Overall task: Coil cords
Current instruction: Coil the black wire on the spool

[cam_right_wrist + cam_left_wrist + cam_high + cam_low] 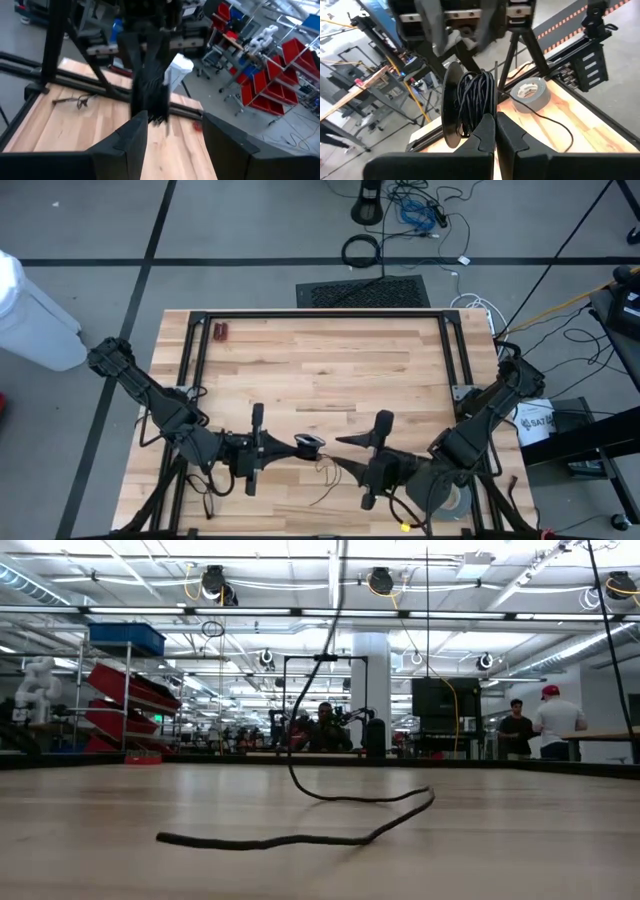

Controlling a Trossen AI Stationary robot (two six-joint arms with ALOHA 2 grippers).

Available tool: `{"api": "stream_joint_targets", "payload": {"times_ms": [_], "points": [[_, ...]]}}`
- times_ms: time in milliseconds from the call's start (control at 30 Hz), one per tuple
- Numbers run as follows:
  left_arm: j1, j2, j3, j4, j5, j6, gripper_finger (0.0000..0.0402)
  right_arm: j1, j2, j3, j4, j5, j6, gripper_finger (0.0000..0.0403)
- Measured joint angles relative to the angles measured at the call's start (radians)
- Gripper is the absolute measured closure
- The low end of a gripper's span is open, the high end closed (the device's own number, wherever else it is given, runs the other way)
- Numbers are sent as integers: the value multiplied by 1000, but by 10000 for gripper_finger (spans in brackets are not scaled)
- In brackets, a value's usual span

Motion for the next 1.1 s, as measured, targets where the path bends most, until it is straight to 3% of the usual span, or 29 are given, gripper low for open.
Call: {"api": "stream_joint_targets", "payload": {"times_ms": [567,1100], "points": [[5,0,0,-12,39,-1,400,-76,32,0,25,-127,-25,229],[3,0,0,-29,64,-15,400,-107,79,1,25,-130,-35,230]]}}
